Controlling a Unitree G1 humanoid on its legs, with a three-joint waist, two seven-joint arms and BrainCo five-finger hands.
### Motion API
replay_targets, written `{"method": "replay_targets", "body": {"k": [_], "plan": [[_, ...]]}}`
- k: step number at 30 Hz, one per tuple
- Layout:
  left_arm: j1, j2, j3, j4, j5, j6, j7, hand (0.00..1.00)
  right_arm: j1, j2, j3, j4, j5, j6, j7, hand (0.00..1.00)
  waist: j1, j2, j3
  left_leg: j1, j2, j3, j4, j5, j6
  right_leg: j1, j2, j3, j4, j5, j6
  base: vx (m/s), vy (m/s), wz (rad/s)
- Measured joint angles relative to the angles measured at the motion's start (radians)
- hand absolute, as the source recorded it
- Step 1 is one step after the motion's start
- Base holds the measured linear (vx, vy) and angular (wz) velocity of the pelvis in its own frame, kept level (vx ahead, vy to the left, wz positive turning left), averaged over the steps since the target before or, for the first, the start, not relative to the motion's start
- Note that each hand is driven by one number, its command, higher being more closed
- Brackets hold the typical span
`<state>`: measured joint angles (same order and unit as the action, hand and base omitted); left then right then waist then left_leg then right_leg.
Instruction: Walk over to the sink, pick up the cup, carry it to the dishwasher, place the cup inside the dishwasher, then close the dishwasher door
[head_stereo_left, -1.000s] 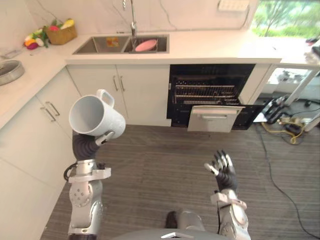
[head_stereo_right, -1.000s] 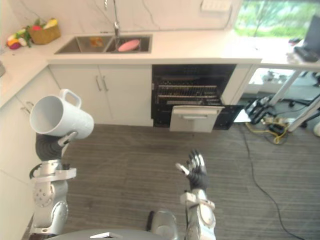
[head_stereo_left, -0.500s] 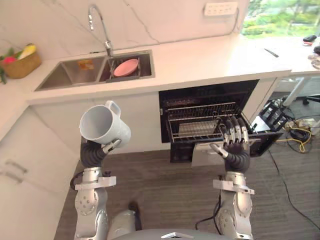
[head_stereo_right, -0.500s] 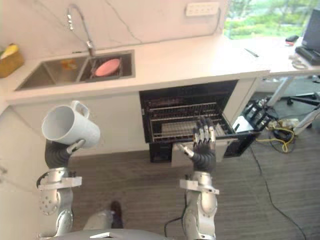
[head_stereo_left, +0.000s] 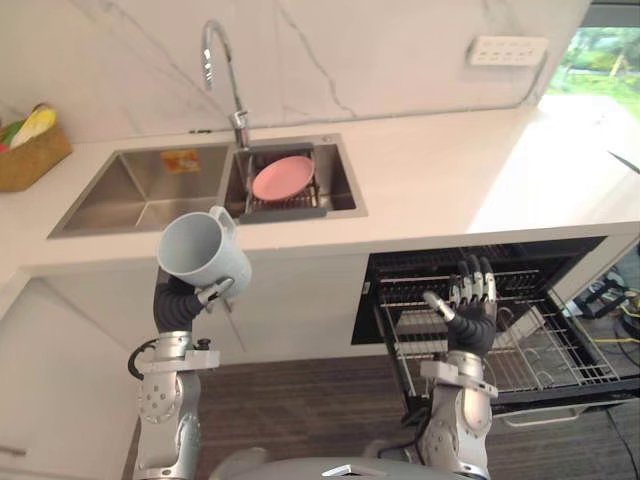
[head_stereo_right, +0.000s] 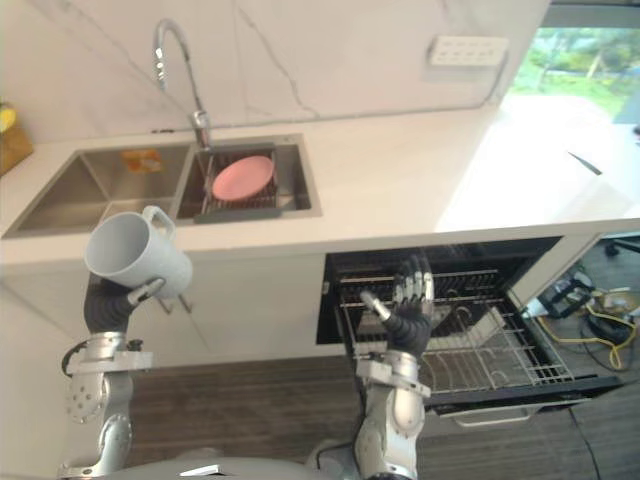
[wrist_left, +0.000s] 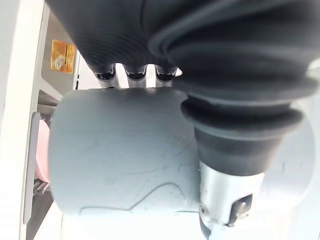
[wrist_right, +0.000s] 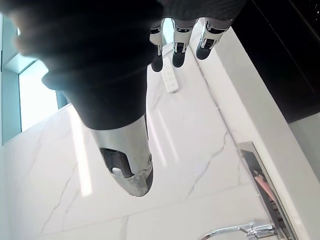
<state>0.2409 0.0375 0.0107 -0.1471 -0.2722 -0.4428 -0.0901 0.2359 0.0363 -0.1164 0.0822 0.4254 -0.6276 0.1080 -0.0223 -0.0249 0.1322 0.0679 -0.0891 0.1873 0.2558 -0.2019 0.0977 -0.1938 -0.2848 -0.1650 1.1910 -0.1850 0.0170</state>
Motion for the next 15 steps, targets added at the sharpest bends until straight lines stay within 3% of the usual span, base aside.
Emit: {"method": "replay_targets", "body": {"k": [2, 3, 4, 5, 8, 11, 15], "plan": [[0.023, 0.003, -0.028, -0.009, 0.003, 0.000, -0.005, 1.00, 0.048, 0.003, 0.012, -0.051, 0.009, -0.012, 0.016, 0.00, -0.031, 0.012, 0.002, 0.029, 0.014, -0.024, -0.007, -0.019, -0.015, -0.056, 0.049, -0.035, -0.157, -0.060, 0.001, 0.23, -0.057, 0.28], [0.044, 0.001, -0.049, -0.028, 0.009, -0.001, -0.012, 1.00, 0.074, 0.001, 0.024, -0.093, 0.011, -0.031, 0.018, 0.00, -0.043, 0.002, 0.004, 0.048, 0.020, -0.033, -0.008, -0.033, -0.035, -0.071, 0.073, -0.037, -0.293, -0.068, 0.001, 0.24, -0.088, 0.30], [0.063, 0.002, -0.059, -0.049, 0.018, -0.004, -0.018, 1.00, 0.088, 0.001, 0.038, -0.123, 0.012, -0.049, 0.019, 0.00, -0.041, -0.014, 0.002, 0.052, 0.019, -0.035, 0.010, -0.051, -0.053, -0.068, 0.082, -0.040, -0.419, -0.022, -0.008, 0.45, -0.160, 0.12], [0.070, -0.010, -0.069, -0.061, 0.034, -0.011, -0.025, 1.00, 0.090, -0.009, 0.060, -0.161, 0.013, -0.072, 0.024, 0.00, -0.027, -0.011, 0.002, 0.050, 0.048, -0.040, 0.058, -0.095, -0.081, -0.025, 0.111, -0.077, -0.510, -0.051, -0.051, 0.34, -0.106, -0.09], [0.042, -0.017, -0.075, -0.080, 0.060, -0.013, -0.024, 1.00, 0.064, -0.043, 0.106, -0.224, 0.008, -0.093, 0.024, 0.00, -0.017, 0.030, 0.007, 0.037, 0.085, -0.050, 0.064, -0.093, -0.088, -0.008, 0.151, -0.107, -0.577, -0.059, -0.064, 0.30, -0.089, -0.02], [0.024, -0.029, -0.076, -0.080, 0.062, -0.014, -0.020, 1.00, 0.041, -0.047, 0.112, -0.227, 0.000, -0.106, 0.012, 0.00, -0.012, 0.041, 0.010, 0.043, 0.091, -0.052, 0.088, -0.087, -0.092, 0.025, 0.154, -0.120, -0.595, -0.066, -0.074, 0.17, -0.007, 0.09], [0.020, -0.029, -0.095, -0.088, 0.062, -0.014, -0.011, 1.00, 0.044, -0.042, 0.112, -0.283, -0.001, -0.111, -0.012, 0.00, 0.005, 0.045, 0.007, 0.023, 0.081, -0.052, 0.159, -0.083, -0.093, 0.077, 0.149, -0.104, -0.645, -0.099, -0.042, 0.09, 0.047, 0.03]]}}
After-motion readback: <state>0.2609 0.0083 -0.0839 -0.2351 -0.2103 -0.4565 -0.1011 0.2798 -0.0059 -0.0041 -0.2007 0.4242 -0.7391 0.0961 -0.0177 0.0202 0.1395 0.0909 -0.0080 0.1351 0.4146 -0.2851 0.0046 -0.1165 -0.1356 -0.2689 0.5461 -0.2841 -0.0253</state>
